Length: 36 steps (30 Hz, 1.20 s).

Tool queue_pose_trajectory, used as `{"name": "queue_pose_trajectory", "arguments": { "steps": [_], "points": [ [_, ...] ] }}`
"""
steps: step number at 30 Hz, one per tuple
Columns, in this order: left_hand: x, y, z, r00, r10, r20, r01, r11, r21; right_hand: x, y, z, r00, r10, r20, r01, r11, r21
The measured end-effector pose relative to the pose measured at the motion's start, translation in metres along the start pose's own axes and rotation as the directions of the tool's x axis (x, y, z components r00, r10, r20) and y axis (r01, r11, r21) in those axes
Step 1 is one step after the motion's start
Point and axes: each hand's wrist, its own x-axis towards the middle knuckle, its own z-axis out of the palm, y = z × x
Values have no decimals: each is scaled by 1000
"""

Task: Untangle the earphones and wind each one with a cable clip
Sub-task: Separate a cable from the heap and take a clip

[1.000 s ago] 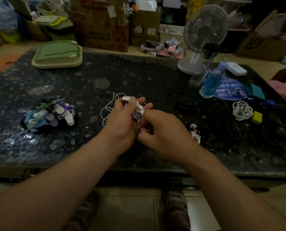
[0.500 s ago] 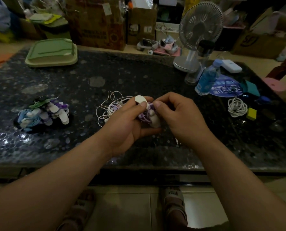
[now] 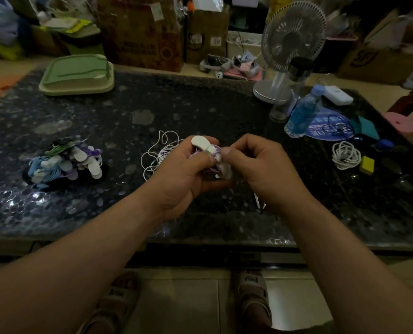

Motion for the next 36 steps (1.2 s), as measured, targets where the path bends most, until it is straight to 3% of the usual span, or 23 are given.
{"name": "queue_pose_trajectory", "arguments": {
  "steps": [9,20,25,30,33,36],
  "points": [
    [-2,-2,0,1000,5,-4,-5,998,68,2,1,5,996,79,-29,-77,995,60],
    [-2,-5,2,999,47,-28,-39,973,227,1,1,6,994,106,-37,-106,994,-2],
    [4,-6,-2,998,-6,-60,9,998,62,5,11,10,987,144,-65,-137,985,105],
    [4,0,-18,991,-79,-107,71,995,-70,11,12,17,968,198,-155,-195,980,35],
    [2,4,-29,988,-51,-147,43,998,-53,10,10,25,970,240,35,-243,964,110],
    [-5,10,-41,992,-74,-98,63,992,-105,8,4,41,940,228,253,-281,939,200]
  ]
}}
